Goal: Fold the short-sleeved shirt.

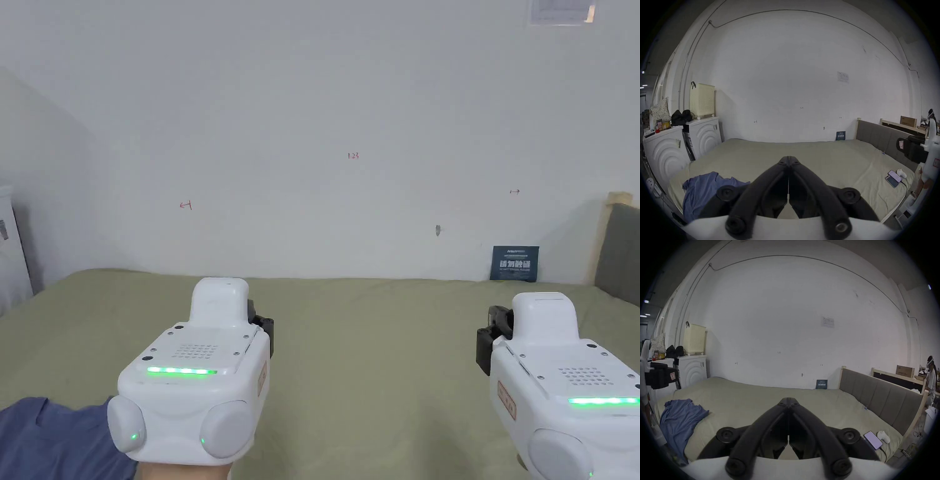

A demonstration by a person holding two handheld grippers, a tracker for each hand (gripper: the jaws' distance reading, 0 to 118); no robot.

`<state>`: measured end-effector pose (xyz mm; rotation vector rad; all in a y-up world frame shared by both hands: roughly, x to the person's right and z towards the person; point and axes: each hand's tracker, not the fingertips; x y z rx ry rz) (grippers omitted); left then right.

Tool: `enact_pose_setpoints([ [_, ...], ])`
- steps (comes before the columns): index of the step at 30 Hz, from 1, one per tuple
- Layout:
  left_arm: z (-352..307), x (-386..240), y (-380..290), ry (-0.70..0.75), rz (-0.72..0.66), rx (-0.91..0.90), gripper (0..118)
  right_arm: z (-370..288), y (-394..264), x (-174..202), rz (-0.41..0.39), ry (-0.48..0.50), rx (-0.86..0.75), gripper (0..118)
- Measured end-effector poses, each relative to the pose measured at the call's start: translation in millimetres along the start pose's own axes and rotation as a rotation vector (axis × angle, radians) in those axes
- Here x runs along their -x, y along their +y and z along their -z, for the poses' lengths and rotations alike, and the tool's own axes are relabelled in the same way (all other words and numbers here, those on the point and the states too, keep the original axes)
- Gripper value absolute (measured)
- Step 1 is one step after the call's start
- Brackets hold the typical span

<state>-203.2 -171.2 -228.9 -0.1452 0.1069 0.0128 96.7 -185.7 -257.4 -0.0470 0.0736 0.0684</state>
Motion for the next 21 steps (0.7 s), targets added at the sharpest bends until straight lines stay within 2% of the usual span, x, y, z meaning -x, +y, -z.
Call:
enact_pose_setpoints([
  [6, -1.4, 10.8, 0.6, 0.012, -0.019, 0.003, 0, -2.0, 4.5, 10.4, -0.004, 0.016, 0.012, 1],
  [11, -9.4, 41.7, -0.4, 0.086, -0.002, 0.010, 0, 3.9, 1.2, 31.4, 0.005, 0.065, 0.026, 1],
  [15, -25.0, 91.8, -4.3, 0.209, -0.014, 0.029, 0, 14.7, -5.5, 74.0, 0.007, 0.185, 0.043, 1],
  [21, -65.4, 179.0, -13.4, 0.437, -0.044, 0.068, 0, 28.5, -12.3, 165.0, 0.017, 0.394, 0.059, 1],
])
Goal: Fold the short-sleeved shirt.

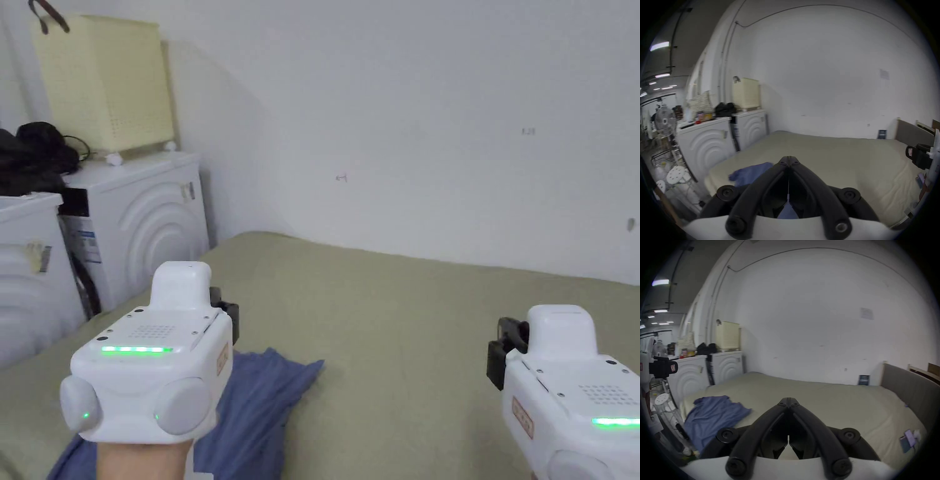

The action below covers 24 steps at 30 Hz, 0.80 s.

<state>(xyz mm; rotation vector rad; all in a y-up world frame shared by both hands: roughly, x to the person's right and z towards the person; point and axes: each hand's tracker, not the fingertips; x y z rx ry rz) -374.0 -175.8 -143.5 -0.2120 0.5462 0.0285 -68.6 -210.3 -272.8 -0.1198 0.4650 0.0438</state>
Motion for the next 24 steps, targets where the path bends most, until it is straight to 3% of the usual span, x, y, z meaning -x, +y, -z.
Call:
enact_pose_setpoints([
  [4, -2.9, 52.5, -7.7, 0.116, -0.004, 0.034, 0, 22.4, -4.9, 49.0, -0.014, 0.117, 0.011, 1],
  [9, 5.5, 85.6, -19.1, 0.172, -0.005, 0.082, 0, 40.8, -12.3, 82.6, -0.019, 0.190, 0.037, 1],
  [16, 55.5, 87.7, -44.3, 0.133, -0.007, 0.194, 0, 64.9, -28.2, 91.4, -0.017, 0.218, 0.085, 1],
  [24, 166.9, 78.1, -110.9, -0.012, -0.084, 0.489, 0, 94.7, -68.1, 93.5, -0.009, 0.239, 0.188, 1],
])
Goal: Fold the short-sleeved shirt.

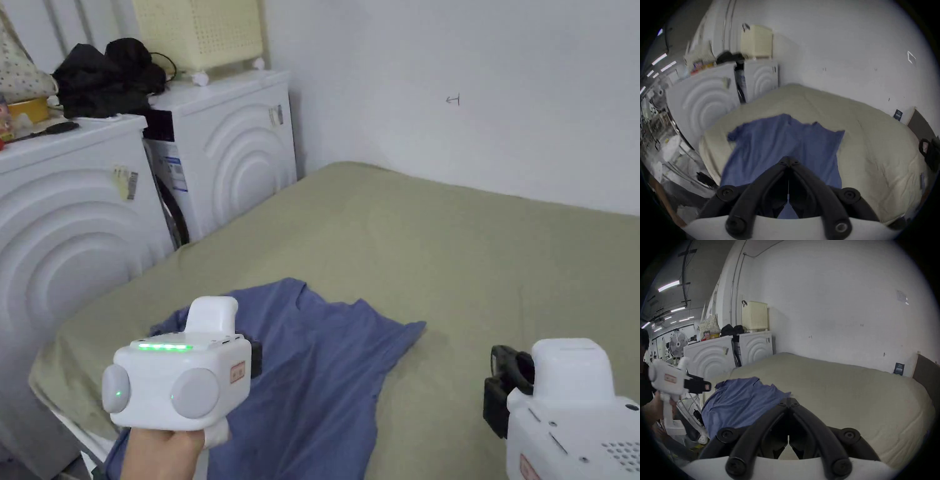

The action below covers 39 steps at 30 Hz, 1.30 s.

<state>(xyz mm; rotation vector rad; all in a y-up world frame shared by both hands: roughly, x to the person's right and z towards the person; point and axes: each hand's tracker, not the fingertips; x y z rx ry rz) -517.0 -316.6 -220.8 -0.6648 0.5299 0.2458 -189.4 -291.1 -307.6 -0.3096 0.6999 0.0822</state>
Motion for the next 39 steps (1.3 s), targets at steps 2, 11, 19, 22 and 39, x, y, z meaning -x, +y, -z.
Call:
enact_pose_setpoints([
  [2, 36.7, -2.5, -2.5, -0.023, 0.011, 0.078, 0, 7.4, -12.6, -2.4, -0.002, 0.002, 0.038, 1],
  [11, 139.1, -13.9, 2.9, -0.083, 0.033, 0.318, 46, 29.8, -52.7, -21.3, 0.023, -0.017, 0.151, 1],
  [19, 177.4, -34.4, -14.3, -0.056, 0.072, 0.448, 118, 29.1, -65.1, -29.3, 0.026, -0.030, 0.195, 1],
  [22, 179.4, -41.6, -20.7, -0.019, 0.128, 0.453, 113, 25.6, -67.0, -31.1, 0.025, -0.032, 0.202, 1],
  [39, 66.6, -105.1, 43.5, -0.128, 0.212, 0.207, 0, -114.9, -46.3, -116.1, -0.010, -0.282, 0.168, 1],
])
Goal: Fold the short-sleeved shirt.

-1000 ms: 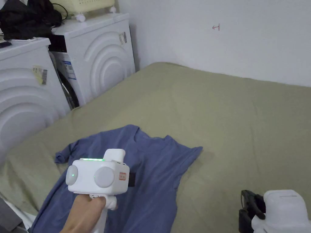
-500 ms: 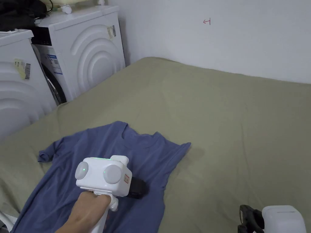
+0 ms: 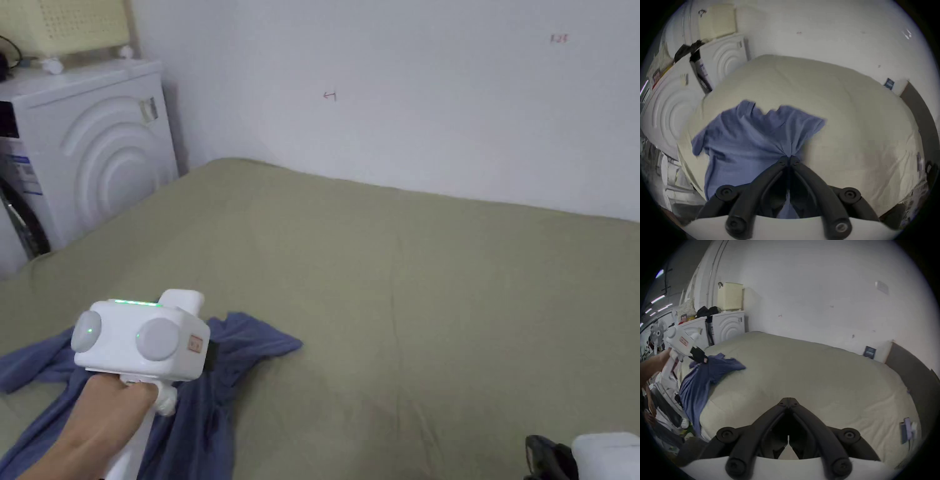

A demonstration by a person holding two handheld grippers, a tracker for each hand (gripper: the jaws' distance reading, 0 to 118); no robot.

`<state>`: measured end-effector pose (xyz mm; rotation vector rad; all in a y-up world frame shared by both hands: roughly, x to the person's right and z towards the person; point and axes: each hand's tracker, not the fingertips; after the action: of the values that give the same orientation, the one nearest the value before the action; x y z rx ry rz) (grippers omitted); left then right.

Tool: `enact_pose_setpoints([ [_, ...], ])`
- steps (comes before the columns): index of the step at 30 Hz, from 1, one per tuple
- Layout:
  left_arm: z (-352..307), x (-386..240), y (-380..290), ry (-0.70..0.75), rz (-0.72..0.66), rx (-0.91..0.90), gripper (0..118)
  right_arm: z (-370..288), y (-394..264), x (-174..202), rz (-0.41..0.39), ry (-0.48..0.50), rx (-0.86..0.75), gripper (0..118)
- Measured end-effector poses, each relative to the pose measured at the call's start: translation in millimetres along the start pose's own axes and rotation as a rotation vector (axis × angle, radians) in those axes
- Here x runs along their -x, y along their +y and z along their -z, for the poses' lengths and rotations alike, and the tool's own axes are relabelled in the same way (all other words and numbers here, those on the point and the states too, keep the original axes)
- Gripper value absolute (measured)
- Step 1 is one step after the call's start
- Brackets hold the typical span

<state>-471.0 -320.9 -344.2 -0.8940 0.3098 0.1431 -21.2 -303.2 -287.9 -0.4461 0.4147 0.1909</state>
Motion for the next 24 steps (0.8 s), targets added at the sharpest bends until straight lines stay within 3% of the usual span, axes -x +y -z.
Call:
enact_pose_setpoints([
  [7, -65.8, -145.3, 33.3, -0.203, 0.140, -0.117, 0, -66.5, -14.0, -61.6, 0.091, -0.139, -0.019, 1],
  [15, -79.8, -324.1, 46.0, -0.501, 0.308, -0.137, 0, -107.0, -29.3, -112.4, 0.157, -0.263, -0.024, 1],
  [18, -66.1, -386.2, 30.1, -0.593, 0.372, -0.100, 0, -109.9, -33.7, -130.7, 0.171, -0.306, -0.017, 1],
  [24, 28.8, -447.0, -23.5, -0.522, 0.387, 0.112, 0, -98.6, -46.3, -157.3, 0.189, -0.344, 0.029, 1],
])
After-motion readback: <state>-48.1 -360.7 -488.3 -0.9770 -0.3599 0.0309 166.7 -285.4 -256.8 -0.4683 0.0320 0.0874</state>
